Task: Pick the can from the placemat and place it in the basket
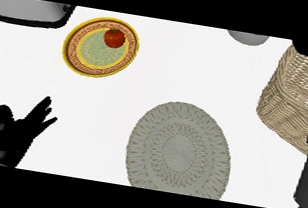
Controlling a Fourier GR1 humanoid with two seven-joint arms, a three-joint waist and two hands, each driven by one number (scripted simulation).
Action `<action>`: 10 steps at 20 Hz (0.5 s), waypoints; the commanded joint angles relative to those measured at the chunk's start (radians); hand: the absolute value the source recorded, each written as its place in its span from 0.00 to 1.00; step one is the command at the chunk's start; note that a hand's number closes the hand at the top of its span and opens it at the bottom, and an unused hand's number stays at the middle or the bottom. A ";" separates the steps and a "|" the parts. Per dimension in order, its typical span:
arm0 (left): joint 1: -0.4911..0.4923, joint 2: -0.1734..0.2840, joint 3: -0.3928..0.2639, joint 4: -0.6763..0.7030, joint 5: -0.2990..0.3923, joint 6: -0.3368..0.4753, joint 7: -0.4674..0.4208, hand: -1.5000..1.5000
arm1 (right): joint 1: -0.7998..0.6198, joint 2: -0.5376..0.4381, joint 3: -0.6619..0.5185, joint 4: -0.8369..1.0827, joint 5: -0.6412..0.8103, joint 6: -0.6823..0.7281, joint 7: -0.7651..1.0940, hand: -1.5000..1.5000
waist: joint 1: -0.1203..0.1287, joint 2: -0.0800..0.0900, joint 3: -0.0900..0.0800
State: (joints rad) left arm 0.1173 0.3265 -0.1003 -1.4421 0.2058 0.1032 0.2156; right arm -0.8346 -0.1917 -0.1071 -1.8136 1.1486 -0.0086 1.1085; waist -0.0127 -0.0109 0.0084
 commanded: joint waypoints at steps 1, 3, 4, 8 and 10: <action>0.029 -0.017 -0.024 0.047 -0.027 0.001 0.004 0.50 | -0.068 -0.073 -0.129 0.055 -0.070 0.119 0.065 1.00 | 0.009 0.009 -0.009; 0.001 -0.013 -0.011 0.060 -0.021 -0.006 0.022 0.50 | -0.012 -0.075 -0.124 0.038 -0.073 0.134 0.047 1.00 | 0.005 0.009 -0.009; 0.044 -0.035 -0.037 0.045 -0.029 -0.006 0.003 0.50 | -0.003 -0.091 -0.158 0.084 -0.079 0.093 0.009 1.00 | 0.012 0.011 -0.009; 0.017 -0.007 -0.002 0.039 -0.019 -0.026 0.027 0.50 | 0.047 -0.156 -0.218 0.141 -0.135 0.091 -0.098 1.00 | 0.013 0.011 -0.008; 0.006 -0.034 -0.016 0.031 -0.029 0.002 0.063 0.50 | 0.056 -0.177 -0.247 0.149 -0.163 0.107 -0.112 1.00 | 0.010 0.011 -0.008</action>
State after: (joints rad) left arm 0.1092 0.3151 -0.0963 -1.4503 0.1909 0.0935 0.2270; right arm -0.8112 -0.3186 -0.2939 -1.6961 1.0392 0.0650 1.0182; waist -0.0005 -0.0066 0.0082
